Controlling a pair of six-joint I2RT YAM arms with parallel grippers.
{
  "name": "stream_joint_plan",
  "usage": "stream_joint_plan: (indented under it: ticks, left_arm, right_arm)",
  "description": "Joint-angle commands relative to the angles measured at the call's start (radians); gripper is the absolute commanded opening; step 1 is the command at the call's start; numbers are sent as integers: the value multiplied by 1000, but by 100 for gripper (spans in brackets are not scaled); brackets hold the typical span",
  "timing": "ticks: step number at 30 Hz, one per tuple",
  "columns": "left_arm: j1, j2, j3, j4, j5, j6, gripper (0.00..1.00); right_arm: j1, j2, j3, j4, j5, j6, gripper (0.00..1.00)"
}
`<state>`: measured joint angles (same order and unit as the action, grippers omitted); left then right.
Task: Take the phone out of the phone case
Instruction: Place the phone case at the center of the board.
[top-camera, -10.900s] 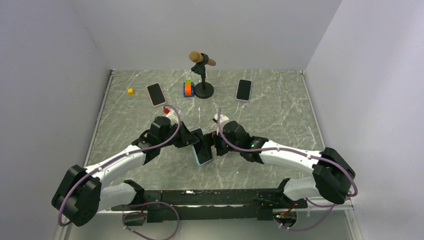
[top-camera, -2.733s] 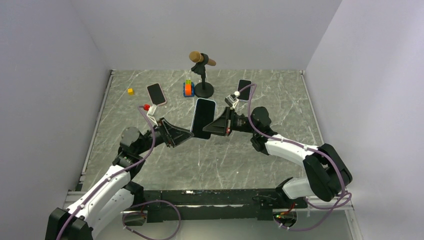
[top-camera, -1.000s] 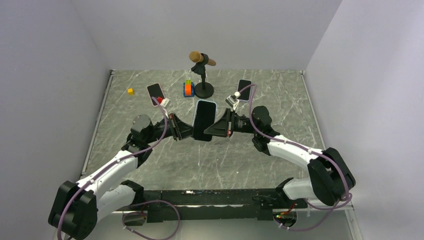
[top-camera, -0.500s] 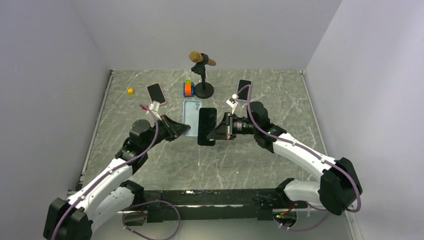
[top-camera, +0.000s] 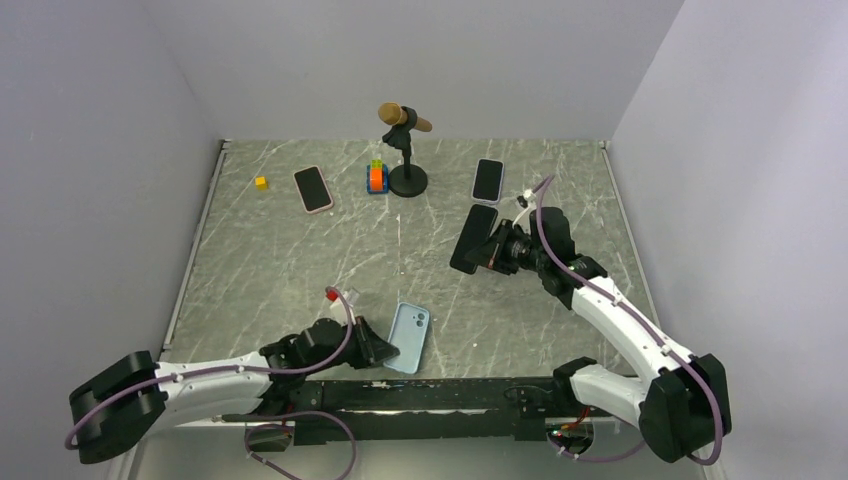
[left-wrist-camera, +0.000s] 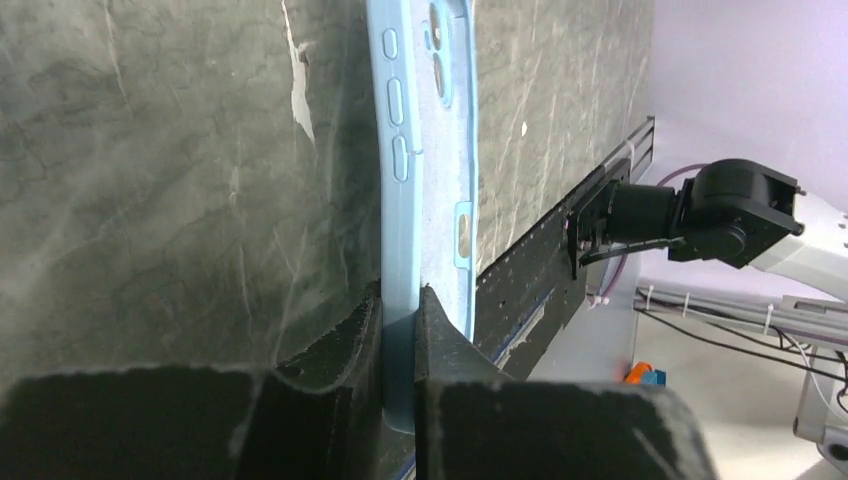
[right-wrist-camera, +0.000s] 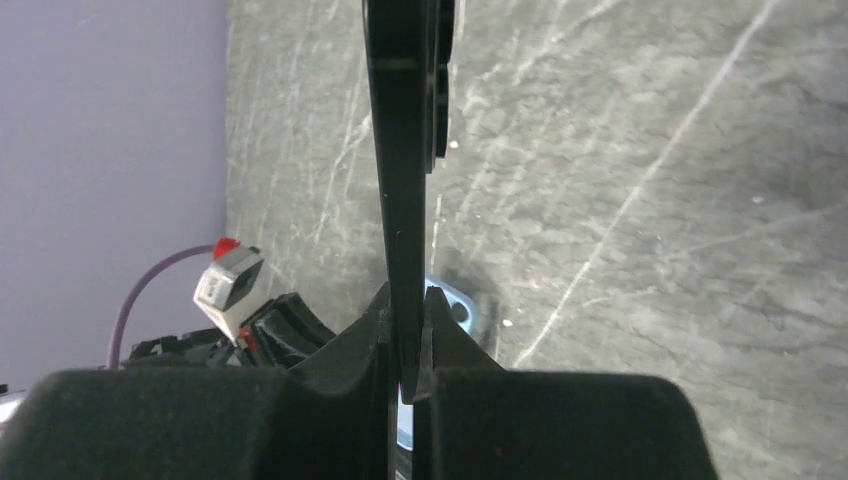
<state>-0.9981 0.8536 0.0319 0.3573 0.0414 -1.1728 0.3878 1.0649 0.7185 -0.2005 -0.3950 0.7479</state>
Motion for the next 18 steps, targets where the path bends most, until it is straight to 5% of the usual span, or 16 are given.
stream_joint_plan:
  ticks: [1,15,18]
  left_arm:
    - [-82,-6,-28,199,-237,-120,0]
    - [-170,167,-1,110,-339,-386,1]
    - [-170,120,32,-57,-346,-421,23]
  right_arm:
    - [-25,-28,-19,72,-12,38,0]
    - [-110,-135,-206,154,190,244,0]
    - [-134,-143,-223,159,227,252,0]
